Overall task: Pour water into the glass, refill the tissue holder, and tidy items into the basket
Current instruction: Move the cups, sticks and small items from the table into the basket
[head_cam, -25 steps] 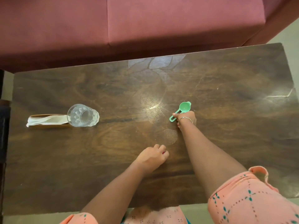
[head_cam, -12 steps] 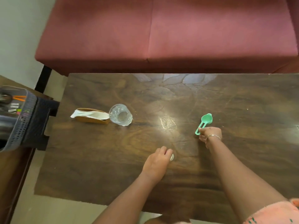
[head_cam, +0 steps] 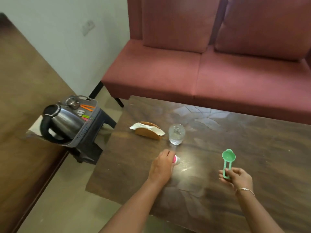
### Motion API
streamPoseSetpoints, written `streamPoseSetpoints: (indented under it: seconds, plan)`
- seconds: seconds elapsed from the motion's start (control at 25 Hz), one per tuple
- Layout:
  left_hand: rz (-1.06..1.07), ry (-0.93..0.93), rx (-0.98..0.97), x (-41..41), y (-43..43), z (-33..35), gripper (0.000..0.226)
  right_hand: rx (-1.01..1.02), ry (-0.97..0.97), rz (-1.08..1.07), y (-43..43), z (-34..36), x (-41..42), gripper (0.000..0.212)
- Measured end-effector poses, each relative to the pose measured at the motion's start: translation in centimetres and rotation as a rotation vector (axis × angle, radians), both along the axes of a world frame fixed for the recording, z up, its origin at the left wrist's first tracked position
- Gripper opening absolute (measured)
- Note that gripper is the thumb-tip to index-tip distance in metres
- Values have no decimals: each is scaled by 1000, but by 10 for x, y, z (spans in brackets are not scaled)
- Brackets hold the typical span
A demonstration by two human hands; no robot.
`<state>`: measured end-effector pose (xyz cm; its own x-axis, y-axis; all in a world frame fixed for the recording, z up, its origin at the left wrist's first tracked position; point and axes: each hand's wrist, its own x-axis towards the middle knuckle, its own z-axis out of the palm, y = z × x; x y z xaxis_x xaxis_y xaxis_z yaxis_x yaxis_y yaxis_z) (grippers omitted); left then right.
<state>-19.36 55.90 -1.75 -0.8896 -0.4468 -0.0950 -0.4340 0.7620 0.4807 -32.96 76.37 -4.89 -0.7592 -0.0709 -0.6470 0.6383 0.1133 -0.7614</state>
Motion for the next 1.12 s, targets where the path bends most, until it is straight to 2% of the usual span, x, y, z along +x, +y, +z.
streamPoseSetpoints:
  seconds: [0.2,0.28,0.6,0.68,0.88,1.12]
  plan:
    - [29,22,-62,86,-78,35,25,-17,60,45,-77,38,75,15]
    - [51,31,-90,119,-110,47,24,-35,82,86,-116,52,103,5]
    - [174,13,-149,202,-207,62,25,-170,-10,83,-234,63,166,13]
    - [203,0,-168,210,-225,58,26,-186,-87,64,-256,57,167,8]
    - [196,-73,-165,208,-288,42,28,-153,-284,47,-324,37,158,19]
    - [84,-162,-146,163,-365,31,27,-12,-266,48,-375,24,135,36]
